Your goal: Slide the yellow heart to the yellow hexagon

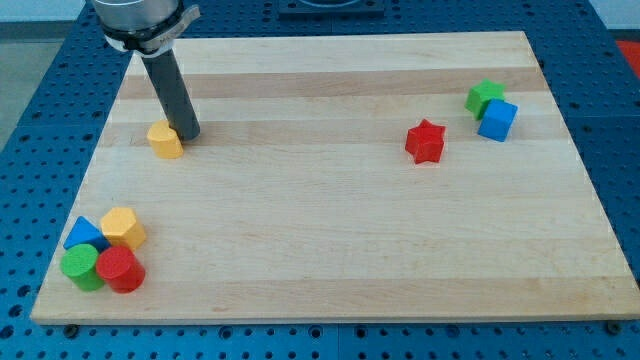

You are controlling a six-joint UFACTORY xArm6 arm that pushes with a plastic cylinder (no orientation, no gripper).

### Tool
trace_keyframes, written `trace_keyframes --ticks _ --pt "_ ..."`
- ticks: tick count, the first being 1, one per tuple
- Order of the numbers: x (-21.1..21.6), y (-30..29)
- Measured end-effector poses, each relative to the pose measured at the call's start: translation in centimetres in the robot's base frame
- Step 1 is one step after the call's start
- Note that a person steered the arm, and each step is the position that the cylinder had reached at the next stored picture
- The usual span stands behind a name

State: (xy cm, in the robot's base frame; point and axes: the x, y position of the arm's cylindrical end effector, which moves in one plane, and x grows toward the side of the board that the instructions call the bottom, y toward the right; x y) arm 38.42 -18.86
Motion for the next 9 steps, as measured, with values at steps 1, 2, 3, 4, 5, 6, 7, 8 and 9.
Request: trace_keyframes --ticks 1,2,3,4,5,6,7,8,9 --pt "-2.3 0.3" --pt "-3.1 -1.3" --pt "-0.6 -2.0" --pt "3.5 -2.0" --pt "5.9 -3.4" --pt "6.3 -3.8" --pt "6.4 -3.8" --pt "7.6 -5.8" --pt "9.1 -8.3"
